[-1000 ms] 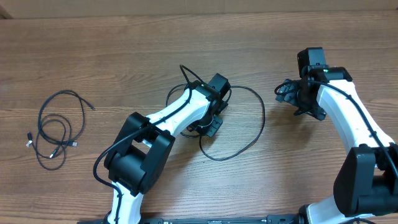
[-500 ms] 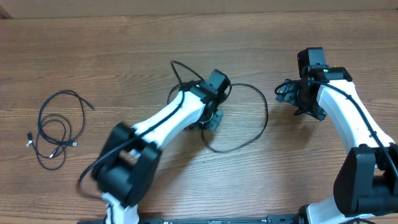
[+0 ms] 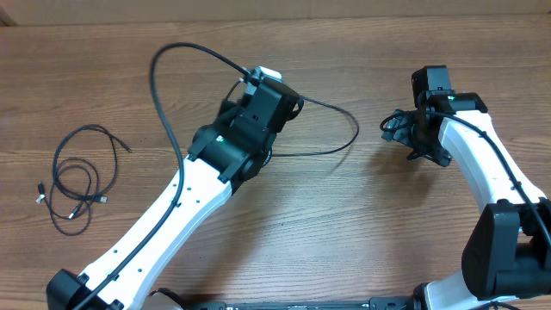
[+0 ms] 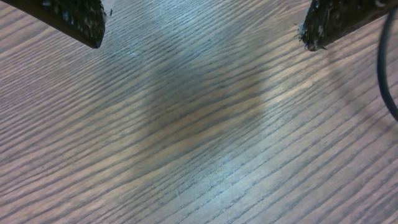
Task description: Untangle cables
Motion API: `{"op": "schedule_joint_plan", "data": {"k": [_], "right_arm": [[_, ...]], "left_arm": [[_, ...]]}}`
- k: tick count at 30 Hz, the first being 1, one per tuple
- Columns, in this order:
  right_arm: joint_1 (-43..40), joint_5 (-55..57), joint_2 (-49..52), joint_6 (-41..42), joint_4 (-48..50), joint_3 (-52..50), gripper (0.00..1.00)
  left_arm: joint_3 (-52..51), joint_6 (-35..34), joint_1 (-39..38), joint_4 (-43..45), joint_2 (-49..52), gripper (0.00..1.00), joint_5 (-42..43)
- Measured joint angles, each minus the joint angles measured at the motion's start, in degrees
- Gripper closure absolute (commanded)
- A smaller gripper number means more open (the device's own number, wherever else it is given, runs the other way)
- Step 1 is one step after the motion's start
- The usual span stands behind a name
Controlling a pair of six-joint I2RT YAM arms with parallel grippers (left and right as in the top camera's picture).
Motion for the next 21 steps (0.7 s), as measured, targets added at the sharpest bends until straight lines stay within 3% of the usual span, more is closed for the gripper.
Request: {"op": "schedule_joint_plan", "data": {"k": [3, 6, 12, 21], "right_arm": [[0.0, 0.0, 0.0, 0.0, 0.0, 0.0, 0.00], [0.0, 0.0, 0.0, 0.0, 0.0, 0.0, 0.00], [0.0, 0.0, 0.0, 0.0, 0.0, 0.0, 0.00], [0.0, 0.0, 0.0, 0.0, 0.0, 0.0, 0.00]], "left_arm": [[0.0, 0.0, 0.1, 3.4, -0.6, 0.96, -8.9], [0.0, 0.0, 0.9, 5.7, -0.6, 0.96, -12.5], [0.0, -1.2, 4.5, 1.6, -0.6, 0.96, -9.6], [0.0, -2.6, 14.4, 2.3, 2.2, 0.96, -8.8]]}}
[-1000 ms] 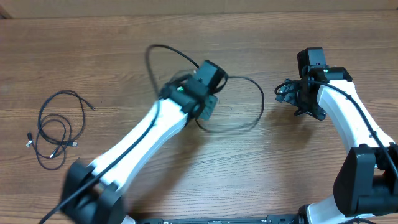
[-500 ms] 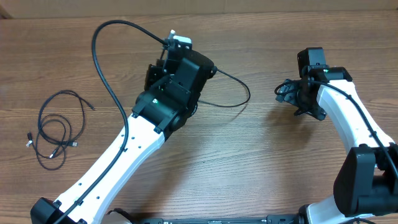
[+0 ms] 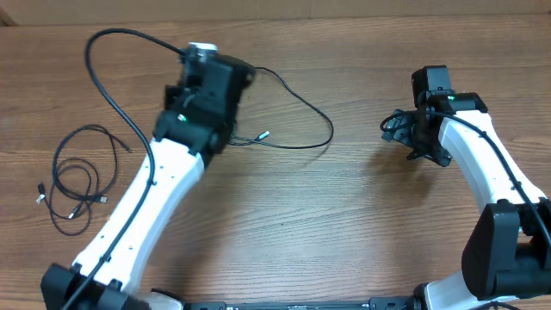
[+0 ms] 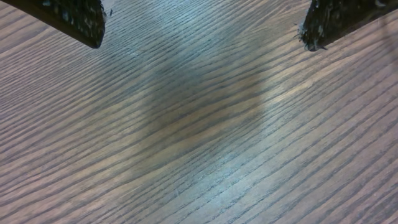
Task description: Untangle cables
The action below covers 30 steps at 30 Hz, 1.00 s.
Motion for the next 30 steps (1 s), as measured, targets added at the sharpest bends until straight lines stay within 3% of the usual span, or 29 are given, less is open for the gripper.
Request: {"op": "schedule_joint_plan", "data": {"k": [11, 17, 21, 26, 30], "right_arm": [[0.0, 0.0, 0.0, 0.0, 0.0, 0.0, 0.00], [0.0, 0.0, 0.0, 0.0, 0.0, 0.0, 0.00], [0.0, 0.0, 0.0, 0.0, 0.0, 0.0, 0.00], [0.0, 0.0, 0.0, 0.0, 0.0, 0.0, 0.00], [0.0, 0.0, 0.0, 0.0, 0.0, 0.0, 0.00]], "left_arm": [[0.0, -2.1, 17.9, 5.3, 8.0, 0.90, 6.0], [0.0, -2.3, 24.3, 6.8, 12.1, 0.96, 19.3], [0.0, -2.1, 25.0, 6.9, 14.8, 0.96, 30.9], [0.0, -1.8, 23.5, 7.5, 18.6, 0.94, 39.7], [0.0, -1.6, 21.5, 7.4, 20.7, 0.79, 42.4]]}}
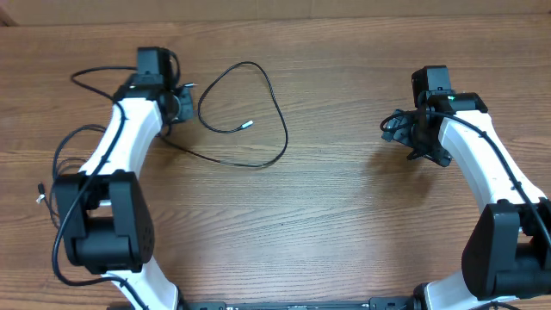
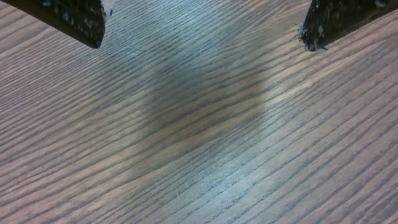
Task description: Untangle cables
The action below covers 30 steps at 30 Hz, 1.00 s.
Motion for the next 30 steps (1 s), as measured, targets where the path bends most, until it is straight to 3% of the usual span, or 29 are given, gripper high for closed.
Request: {"op": "schedule_joint_plan", "data": {"k": [4, 7, 22, 24, 27, 30], "right_arm": [[0.0, 0.0, 0.0, 0.0, 0.0, 0.0, 0.00], [0.0, 0.0, 0.0, 0.0, 0.0, 0.0, 0.00], [0.0, 0.0, 0.0, 0.0, 0.0, 0.0, 0.00], [0.0, 0.0, 0.0, 0.0, 0.0, 0.0, 0.00], [0.0, 0.0, 0.0, 0.0, 0.0, 0.0, 0.00], [0.0, 0.0, 0.0, 0.0, 0.0, 0.0, 0.00]], "left_arm": [[0.0, 0.0, -1.9, -0.3, 0.6, 0.79, 1.1], [0.0, -0.1, -3.3, -0.3, 0.9, 0.70, 1.4], [0.2, -1.2, -5.4, 4.7, 10.4, 0.57, 0.7], [0.2, -1.7, -5.4, 5.3, 10.5, 0.52, 0.3], [0.2, -2.3, -5.4, 6.0, 10.6, 0.36, -0.6], [0.2, -2.7, -5.4, 6.8, 10.7, 0.38, -1.3]]}}
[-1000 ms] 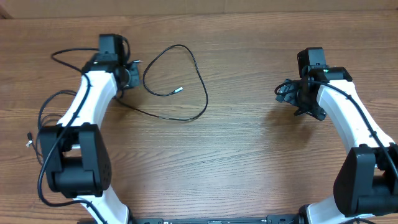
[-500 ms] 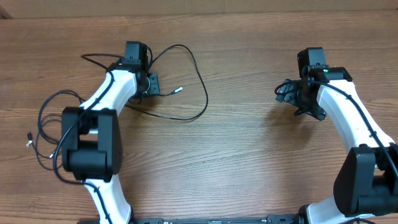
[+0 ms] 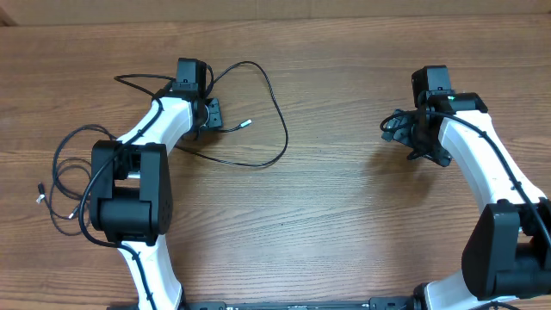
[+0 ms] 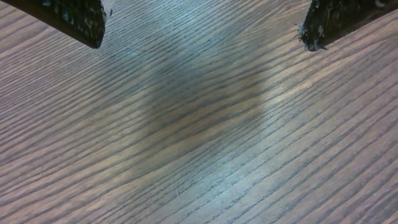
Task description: Untangle cables
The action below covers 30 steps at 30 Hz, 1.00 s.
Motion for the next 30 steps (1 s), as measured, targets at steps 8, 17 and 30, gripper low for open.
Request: {"op": "schedule_joint_plan", "data": {"k": [8, 17, 30], "right_arm": [[0.0, 0.0, 0.0, 0.0, 0.0, 0.0, 0.00], [0.0, 0.0, 0.0, 0.0, 0.0, 0.0, 0.00], [0.0, 0.0, 0.0, 0.0, 0.0, 0.0, 0.00]], "left_arm": [[0.0, -0.6, 0.0, 2.1, 0.3, 0.53, -1.0], [0.0, -1.1, 0.0, 3.2, 0.7, 0.92, -1.0], [1.8, -1.9, -0.1, -12.7, 0.0, 0.96, 11.6]]}}
